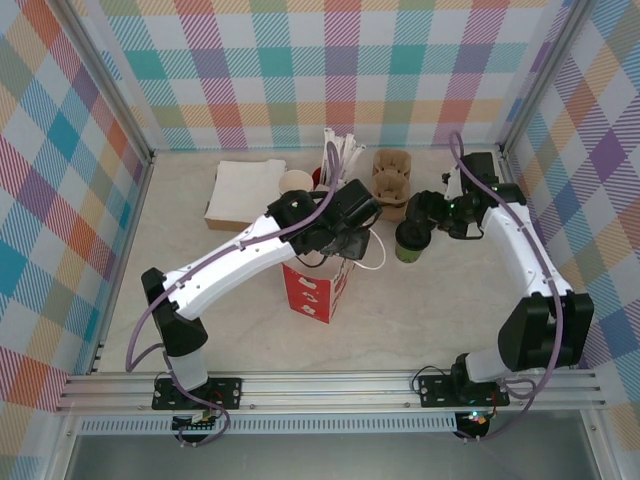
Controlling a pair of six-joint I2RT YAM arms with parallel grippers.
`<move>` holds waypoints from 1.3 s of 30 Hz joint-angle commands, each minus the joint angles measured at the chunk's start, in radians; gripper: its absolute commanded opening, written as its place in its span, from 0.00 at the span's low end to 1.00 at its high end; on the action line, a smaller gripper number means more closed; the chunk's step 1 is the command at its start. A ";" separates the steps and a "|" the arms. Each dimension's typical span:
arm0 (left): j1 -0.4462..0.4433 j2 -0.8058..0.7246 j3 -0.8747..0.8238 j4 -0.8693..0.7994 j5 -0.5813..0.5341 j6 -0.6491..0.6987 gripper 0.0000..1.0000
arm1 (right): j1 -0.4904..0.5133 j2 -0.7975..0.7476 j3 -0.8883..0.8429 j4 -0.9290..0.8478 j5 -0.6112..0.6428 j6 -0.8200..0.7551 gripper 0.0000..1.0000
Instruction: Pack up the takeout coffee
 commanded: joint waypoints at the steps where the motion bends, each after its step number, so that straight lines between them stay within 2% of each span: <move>1: -0.008 -0.027 0.061 -0.041 -0.029 0.013 0.69 | -0.048 0.072 0.064 0.073 -0.147 0.036 0.84; 6: -0.008 -0.091 0.059 -0.015 -0.086 0.016 0.80 | -0.092 0.202 0.153 0.113 -0.253 0.058 0.73; 13: -0.008 -0.238 -0.091 0.082 -0.257 0.006 0.84 | -0.095 0.400 0.323 0.094 -0.294 0.053 0.67; 16: -0.008 -0.283 -0.147 0.108 -0.291 -0.002 0.86 | -0.094 0.480 0.397 0.080 -0.322 0.064 0.64; 22: -0.008 -0.311 -0.185 0.104 -0.310 -0.013 0.87 | -0.094 0.579 0.483 0.057 -0.339 0.067 0.61; 29: -0.008 -0.272 -0.146 0.071 -0.310 -0.009 0.88 | -0.093 0.640 0.516 0.050 -0.374 0.070 0.56; 39: -0.008 -0.226 -0.096 0.048 -0.294 0.006 0.89 | -0.089 0.674 0.521 0.057 -0.421 0.073 0.43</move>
